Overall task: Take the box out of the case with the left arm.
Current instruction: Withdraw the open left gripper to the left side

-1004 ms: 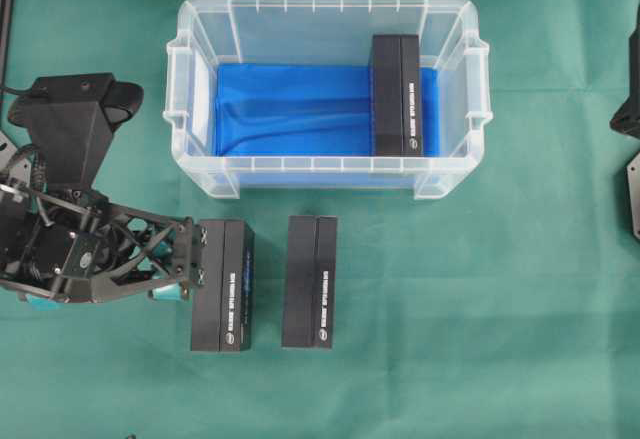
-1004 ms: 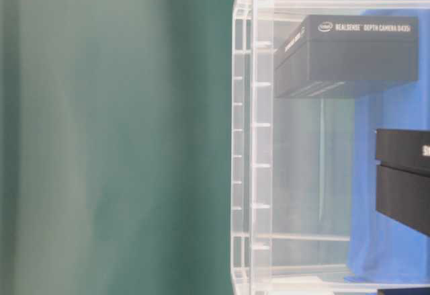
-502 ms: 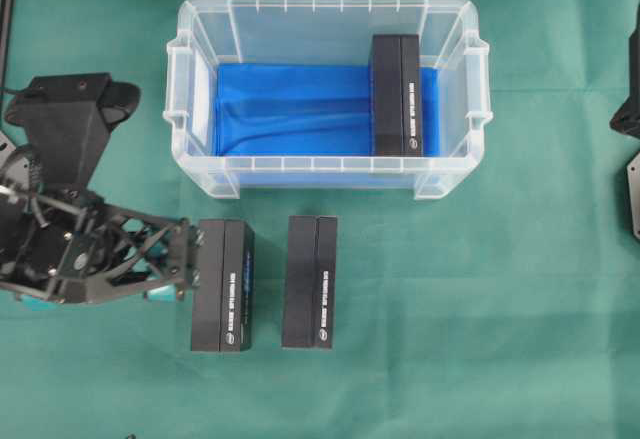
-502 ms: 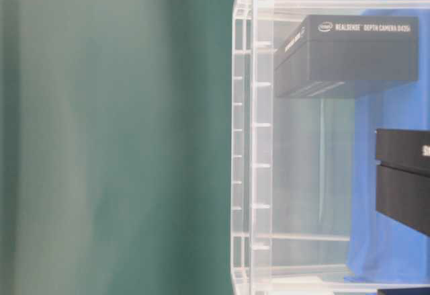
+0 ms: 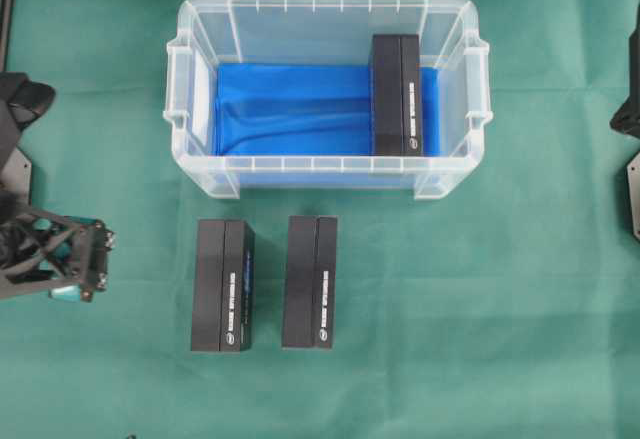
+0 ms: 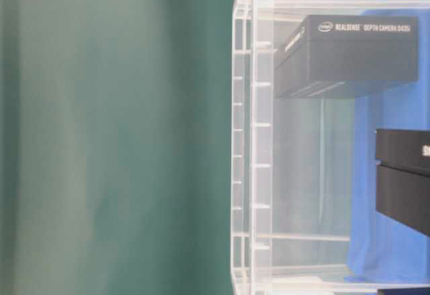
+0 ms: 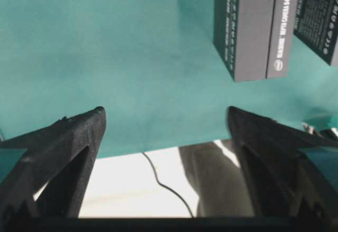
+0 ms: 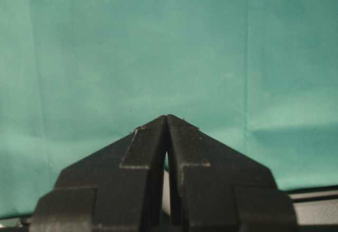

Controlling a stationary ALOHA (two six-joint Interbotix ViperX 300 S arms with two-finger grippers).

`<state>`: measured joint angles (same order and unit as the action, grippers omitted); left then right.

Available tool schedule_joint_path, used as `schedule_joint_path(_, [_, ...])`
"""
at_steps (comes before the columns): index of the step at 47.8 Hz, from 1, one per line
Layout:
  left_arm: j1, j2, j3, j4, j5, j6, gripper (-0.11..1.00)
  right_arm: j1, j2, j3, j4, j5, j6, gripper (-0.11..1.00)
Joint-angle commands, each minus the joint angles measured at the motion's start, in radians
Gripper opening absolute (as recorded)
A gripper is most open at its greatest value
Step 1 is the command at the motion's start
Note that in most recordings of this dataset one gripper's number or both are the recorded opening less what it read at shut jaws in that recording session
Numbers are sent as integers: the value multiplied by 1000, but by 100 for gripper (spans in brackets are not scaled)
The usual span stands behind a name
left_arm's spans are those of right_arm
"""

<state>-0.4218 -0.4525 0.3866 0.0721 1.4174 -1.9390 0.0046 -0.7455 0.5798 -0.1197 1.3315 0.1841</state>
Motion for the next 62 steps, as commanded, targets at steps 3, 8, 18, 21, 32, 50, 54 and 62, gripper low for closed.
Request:
schedule_joint_path(3, [11,-34,6,0,2,6,93,2,2,-18,-3,-6,2,3])
schedule_joint_path(8, [25,-46,14,0,14,8,93,0,2,-18,-2,-5,0,3])
schedule_joint_path(18, [100,-74,32,0,34,60,93,2,2,-18,0,-2,0,3])
schedule_joint_path(21, [130,-84,38,0,37,87,93,0,2,-17,0,0,2,3])
schedule_joint_path(32, [322,-143,69,0,98,245,93,0,2,-17,0,2,2,3])
schedule_joint_path(50, [690,-170,83,-2,118,641,93,0,2,-17,0,2,2,3])
schedule_joint_path(54, [735,-170,81,-6,118,686,93,2,3,-17,0,3,2,3])
schedule_joint_path(62, [750,-169,83,-17,118,698,93,2,2,-17,0,3,2,3])
